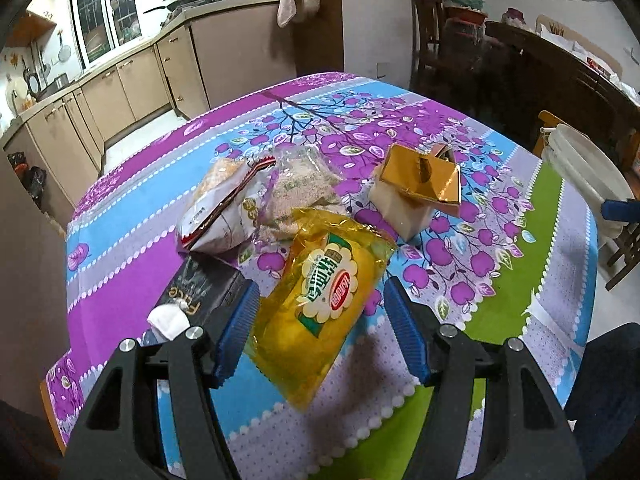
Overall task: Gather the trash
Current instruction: 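Grasp the yellow snack bag with the left tool while the right tool grasps the gold box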
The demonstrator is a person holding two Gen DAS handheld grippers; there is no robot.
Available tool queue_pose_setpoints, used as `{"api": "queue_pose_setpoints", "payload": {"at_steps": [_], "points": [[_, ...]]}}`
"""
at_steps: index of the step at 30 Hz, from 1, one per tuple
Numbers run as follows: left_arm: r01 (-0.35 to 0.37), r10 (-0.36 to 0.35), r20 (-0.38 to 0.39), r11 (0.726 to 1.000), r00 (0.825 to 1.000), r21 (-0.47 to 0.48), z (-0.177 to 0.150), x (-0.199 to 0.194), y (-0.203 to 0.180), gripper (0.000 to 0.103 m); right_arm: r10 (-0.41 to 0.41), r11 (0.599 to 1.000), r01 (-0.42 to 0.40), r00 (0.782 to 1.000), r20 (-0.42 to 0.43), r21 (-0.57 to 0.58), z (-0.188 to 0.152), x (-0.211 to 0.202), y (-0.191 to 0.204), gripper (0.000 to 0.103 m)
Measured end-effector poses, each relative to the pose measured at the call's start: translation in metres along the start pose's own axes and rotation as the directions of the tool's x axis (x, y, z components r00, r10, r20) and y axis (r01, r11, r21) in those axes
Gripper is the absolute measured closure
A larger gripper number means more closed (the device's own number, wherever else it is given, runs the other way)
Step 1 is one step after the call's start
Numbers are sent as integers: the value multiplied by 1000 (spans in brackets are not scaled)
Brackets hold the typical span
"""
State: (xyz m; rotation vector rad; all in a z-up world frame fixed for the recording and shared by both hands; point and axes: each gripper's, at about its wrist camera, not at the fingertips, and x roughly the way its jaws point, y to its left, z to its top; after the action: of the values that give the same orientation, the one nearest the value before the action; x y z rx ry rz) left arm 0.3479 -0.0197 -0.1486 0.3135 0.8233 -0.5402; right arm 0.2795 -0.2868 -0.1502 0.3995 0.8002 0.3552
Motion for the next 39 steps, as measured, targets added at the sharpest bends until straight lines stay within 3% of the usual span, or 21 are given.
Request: {"api": "queue_pose_setpoints", "payload": {"at_steps": [6,10,14,21,24,28,29,36,37,39], "points": [[13,-14,81,1000,997,9,10,-23,8,41,163,967,-154,986,-27,204,36,37,-12,20],[39,-40,2,995,999,88,14,-7,0,41,223,908,-191,974,-43,373,64,75,-30,20],[35,-31,-40,996,999,87,14,7,1,41,204,874,-139,975,-92,466,87,114,-39,20],[51,-45,-63,992,997,113,9,12,-3,41,181,858,-81,972,-151,507,99,157,-37,24],[45,-39,-67,994,997,95,7,18,-1,41,169,869,-67,972,-166,491,99,169,-30,32],[67,-63,-70,996,996,55,4,22,2,53,122,878,-25,977,-174,478,98,181,-31,53],[73,-69,-73,996,995,43,4,23,3,59,126,877,-27,977,-175,479,97,184,-32,55],[80,-81,-45,997,996,-16,1,23,6,69,128,910,-50,978,-165,412,98,185,-25,64],[82,-83,-38,996,996,-23,0,21,5,70,138,914,-64,978,-159,400,98,184,-23,74],[82,-83,-23,996,996,-34,-3,19,3,71,138,921,-75,981,-139,382,97,178,-20,77]]}}
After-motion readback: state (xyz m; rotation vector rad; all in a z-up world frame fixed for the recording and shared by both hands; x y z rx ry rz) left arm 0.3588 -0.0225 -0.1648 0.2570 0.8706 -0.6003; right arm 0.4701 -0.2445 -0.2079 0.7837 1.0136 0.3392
